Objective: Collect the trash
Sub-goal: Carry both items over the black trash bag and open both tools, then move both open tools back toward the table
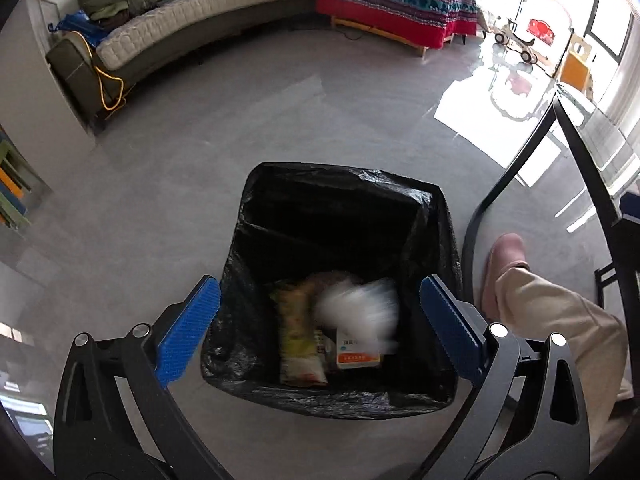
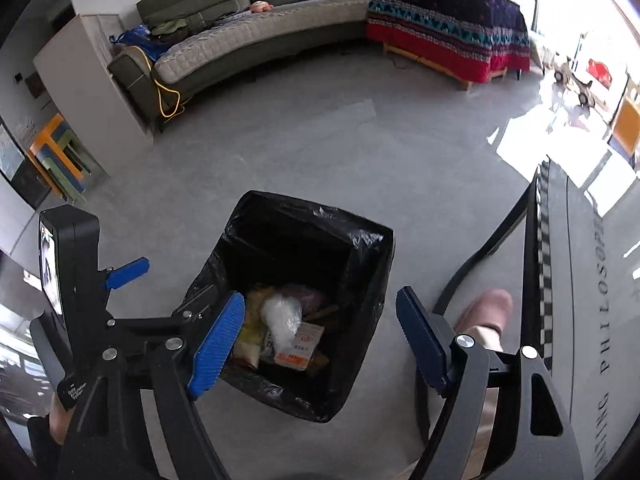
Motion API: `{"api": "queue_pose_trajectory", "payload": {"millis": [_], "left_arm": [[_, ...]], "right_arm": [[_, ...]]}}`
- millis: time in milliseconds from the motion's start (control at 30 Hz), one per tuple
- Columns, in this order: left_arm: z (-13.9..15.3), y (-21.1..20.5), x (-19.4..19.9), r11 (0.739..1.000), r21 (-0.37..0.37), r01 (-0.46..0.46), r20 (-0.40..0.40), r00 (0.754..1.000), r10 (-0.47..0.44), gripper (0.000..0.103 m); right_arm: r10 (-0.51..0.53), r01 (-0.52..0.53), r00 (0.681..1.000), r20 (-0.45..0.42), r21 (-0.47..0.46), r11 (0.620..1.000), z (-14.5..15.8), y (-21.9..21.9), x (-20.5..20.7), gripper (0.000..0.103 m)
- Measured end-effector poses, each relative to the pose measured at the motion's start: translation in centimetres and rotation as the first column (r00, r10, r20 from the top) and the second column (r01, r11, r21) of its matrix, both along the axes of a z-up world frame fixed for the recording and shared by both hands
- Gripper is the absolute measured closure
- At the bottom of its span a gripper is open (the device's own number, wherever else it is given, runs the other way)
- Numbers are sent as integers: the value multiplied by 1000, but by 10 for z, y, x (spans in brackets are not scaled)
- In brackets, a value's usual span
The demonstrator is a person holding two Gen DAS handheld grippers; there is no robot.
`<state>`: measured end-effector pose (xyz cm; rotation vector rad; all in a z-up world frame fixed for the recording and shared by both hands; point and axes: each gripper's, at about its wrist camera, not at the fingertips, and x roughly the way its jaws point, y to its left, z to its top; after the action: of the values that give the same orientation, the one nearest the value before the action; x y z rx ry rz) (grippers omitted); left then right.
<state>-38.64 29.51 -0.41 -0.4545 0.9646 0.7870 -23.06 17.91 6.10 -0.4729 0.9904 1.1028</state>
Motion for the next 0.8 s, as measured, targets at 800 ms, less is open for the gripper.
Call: {"api": "queue_pose_trajectory", "payload": {"millis": [800], "left_arm": [[35, -71, 118, 953, 34, 299, 23, 954, -300, 6]], "right_arm": [[-283, 293, 953, -107, 97, 951, 6, -121, 97, 24]]}}
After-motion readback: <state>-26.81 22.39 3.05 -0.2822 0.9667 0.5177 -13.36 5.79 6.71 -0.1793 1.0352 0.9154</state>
